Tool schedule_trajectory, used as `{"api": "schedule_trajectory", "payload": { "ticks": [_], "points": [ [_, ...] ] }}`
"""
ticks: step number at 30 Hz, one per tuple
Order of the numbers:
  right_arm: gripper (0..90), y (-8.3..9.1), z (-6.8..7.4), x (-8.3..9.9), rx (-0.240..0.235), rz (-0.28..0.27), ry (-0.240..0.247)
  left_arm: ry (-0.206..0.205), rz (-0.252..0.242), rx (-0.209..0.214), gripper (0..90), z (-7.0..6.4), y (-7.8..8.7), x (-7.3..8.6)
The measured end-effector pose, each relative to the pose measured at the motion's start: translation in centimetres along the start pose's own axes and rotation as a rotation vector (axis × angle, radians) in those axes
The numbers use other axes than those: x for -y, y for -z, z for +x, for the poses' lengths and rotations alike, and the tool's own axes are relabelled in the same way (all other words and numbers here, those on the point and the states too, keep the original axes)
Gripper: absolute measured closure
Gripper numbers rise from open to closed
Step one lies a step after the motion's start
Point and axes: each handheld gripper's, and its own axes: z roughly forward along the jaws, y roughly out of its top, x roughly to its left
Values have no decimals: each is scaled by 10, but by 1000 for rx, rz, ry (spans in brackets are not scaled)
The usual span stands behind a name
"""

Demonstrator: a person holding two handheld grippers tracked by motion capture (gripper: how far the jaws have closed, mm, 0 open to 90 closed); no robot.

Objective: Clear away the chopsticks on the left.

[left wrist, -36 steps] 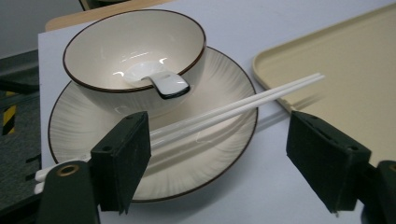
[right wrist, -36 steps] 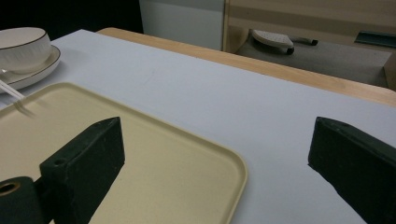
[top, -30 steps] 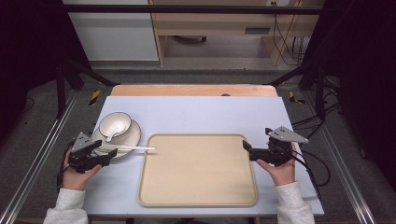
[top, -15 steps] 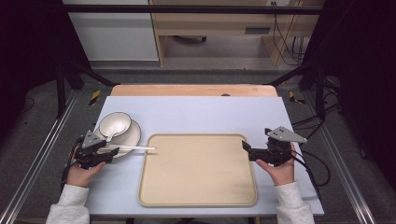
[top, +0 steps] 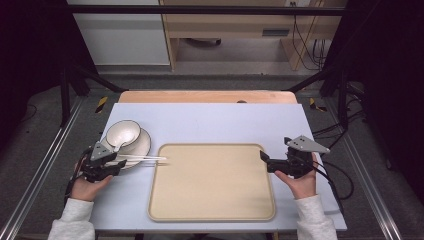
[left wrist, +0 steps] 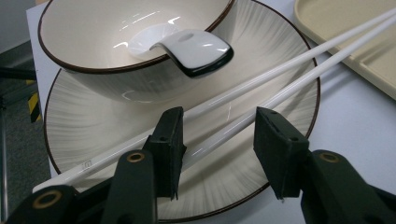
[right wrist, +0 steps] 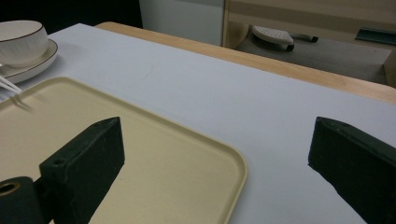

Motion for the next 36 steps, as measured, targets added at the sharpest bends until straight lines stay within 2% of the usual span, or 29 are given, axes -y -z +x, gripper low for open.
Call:
{"api": "schedule_trajectory", "payload": {
  "ticks": [10,14,20,30,36],
  "points": [
    [41,0,-1,0,3,2,3,-40,3,31,621,-6,1,-1],
    [40,0,-1,0,5,2,3,-39,12,51,677,-7,1,-2],
    [40,0,-1,0,7,2,5,-48,33,47,746,-9,-1,-2],
    [40,0,-1,0,7,7,3,-36,50,44,825,-12,-3,-4],
    [40,-1,0,1,2,13,6,-24,62,39,827,-15,-4,-7]
  ]
}}
